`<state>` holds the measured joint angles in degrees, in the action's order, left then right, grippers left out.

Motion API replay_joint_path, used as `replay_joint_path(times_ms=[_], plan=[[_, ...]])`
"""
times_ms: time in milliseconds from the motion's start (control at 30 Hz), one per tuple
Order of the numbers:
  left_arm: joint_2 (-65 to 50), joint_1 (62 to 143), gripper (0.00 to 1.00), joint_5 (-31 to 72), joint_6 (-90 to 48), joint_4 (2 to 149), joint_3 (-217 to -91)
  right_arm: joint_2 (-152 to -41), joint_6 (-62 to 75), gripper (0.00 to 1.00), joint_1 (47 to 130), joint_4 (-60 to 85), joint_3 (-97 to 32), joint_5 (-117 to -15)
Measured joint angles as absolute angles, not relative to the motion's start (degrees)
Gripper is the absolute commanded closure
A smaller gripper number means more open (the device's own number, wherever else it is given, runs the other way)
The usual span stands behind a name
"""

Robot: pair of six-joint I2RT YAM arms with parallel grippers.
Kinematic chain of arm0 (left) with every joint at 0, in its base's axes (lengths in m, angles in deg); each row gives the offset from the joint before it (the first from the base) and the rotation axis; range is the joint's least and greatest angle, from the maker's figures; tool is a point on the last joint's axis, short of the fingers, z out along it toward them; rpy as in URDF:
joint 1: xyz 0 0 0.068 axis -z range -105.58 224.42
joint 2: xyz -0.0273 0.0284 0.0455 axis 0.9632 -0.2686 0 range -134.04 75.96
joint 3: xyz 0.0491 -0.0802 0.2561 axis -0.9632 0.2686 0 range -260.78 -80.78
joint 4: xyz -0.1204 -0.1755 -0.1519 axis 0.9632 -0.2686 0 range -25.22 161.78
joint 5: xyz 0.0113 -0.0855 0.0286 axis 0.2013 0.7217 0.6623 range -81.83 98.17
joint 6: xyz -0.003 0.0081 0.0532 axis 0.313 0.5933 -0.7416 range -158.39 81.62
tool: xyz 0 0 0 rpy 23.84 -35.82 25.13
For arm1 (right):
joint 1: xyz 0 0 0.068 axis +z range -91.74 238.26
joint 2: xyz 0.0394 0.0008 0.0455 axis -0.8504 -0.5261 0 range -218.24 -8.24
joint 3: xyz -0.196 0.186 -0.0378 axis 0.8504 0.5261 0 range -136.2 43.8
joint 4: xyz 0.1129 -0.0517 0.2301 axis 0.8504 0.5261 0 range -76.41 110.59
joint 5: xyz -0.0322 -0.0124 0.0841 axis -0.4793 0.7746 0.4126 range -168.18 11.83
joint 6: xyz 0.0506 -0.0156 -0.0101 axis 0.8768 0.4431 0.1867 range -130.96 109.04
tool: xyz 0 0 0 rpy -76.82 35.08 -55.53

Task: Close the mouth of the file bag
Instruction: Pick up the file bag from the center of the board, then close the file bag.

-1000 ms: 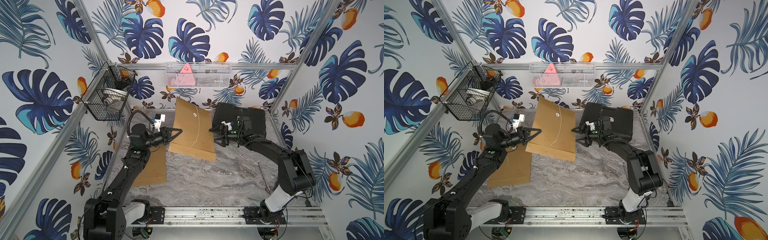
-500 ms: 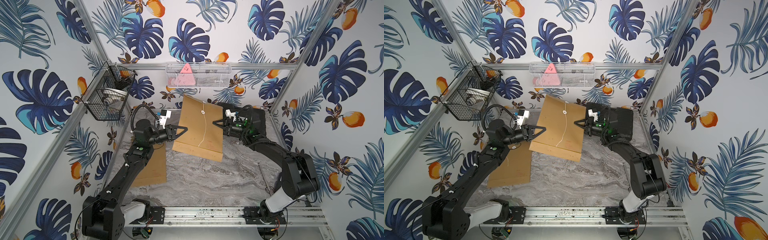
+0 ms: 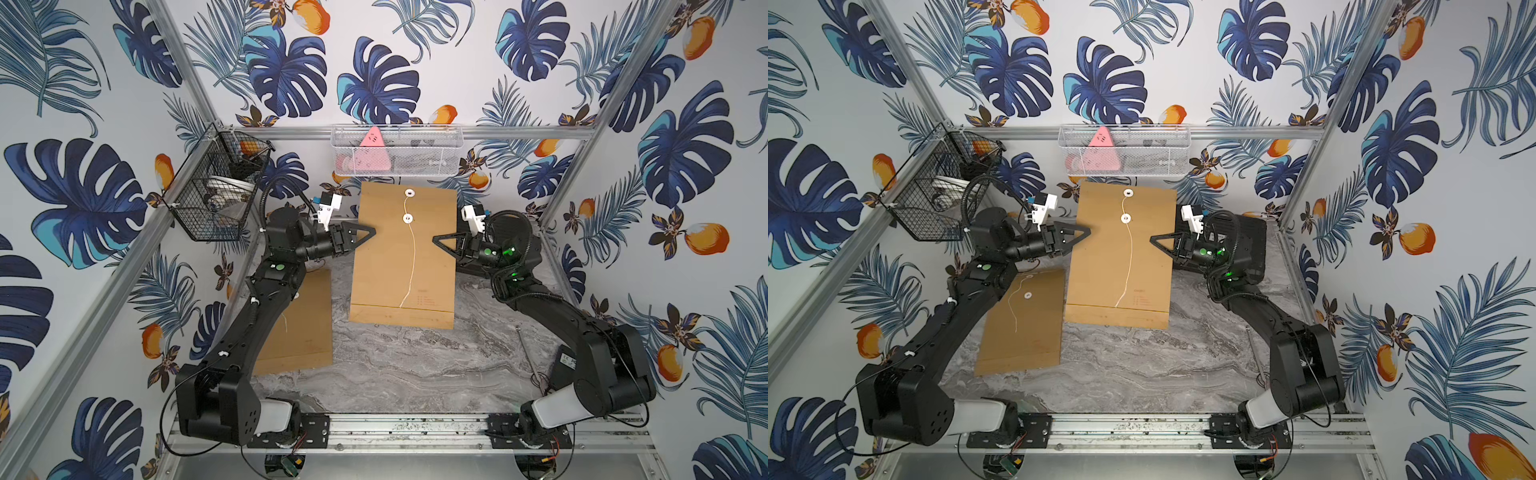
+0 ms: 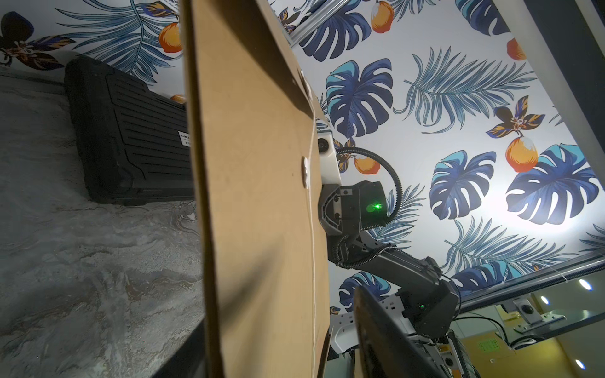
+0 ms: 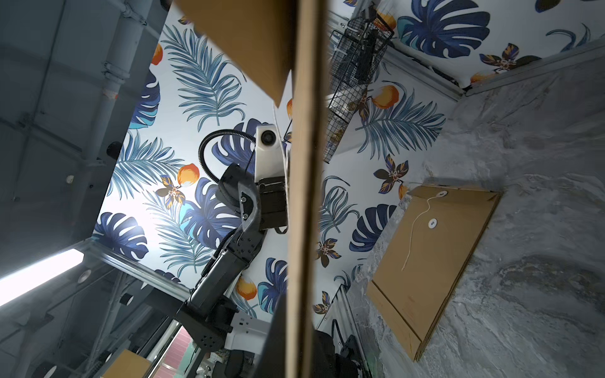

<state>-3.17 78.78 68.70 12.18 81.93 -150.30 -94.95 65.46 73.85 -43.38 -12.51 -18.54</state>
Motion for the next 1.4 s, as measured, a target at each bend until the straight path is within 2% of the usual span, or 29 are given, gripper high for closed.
replay_joint_path(times_ms=[300,400,500,600,667,767,900,1067,1200,1400], plan=[[-6.0,81.4,0.66,69.4,17.3,91.9,-147.9,-94.7,65.0,0.92,73.9,-44.6,-12.5,-17.7],[-6.5,82.1,0.81,69.5,17.4,93.7,-148.1,-94.7,64.4,0.90,73.9,-43.9,-12.5,-17.7],[-7.1,82.3,1.00,69.6,17.5,95.1,-148.3,-94.5,63.1,0.75,73.9,-42.2,-12.5,-17.7],[-7.2,82.3,1.00,69.5,17.3,95.8,-148.4,-93.1,60.9,0.52,73.6,-37.9,-12.5,-18.5],[-7.0,82.1,1.00,68.8,16.3,95.3,-148.7,-91.6,58.4,0.41,73.2,-33.4,-12.5,-19.5],[-6.3,81.8,1.00,67.4,12.4,92.9,-150.5,-88.7,52.1,0.34,72.4,-20.0,-13.8,-23.6],[-4.4,81.5,1.00,63.2,3.2,85.3,-153.9,-84.5,39.1,0.34,72.3,6.7,-19.6,-37.2],[-3.8,81.6,1.00,57.9,-5.8,77.3,-156.0,-79.0,30.4,0.35,75.6,30.0,-20.0,-53.5],[-3.8,81.6,1.00,55.8,-7.0,76.6,-155.2,-75.8,28.5,0.36,86.2,35.5,-19.0,-61.9],[-3.7,83.3,1.00,53.7,-6.9,77.4,-154.6,-77.1,29.5,0.38,97.3,30.3,-15.0,-66.9]])
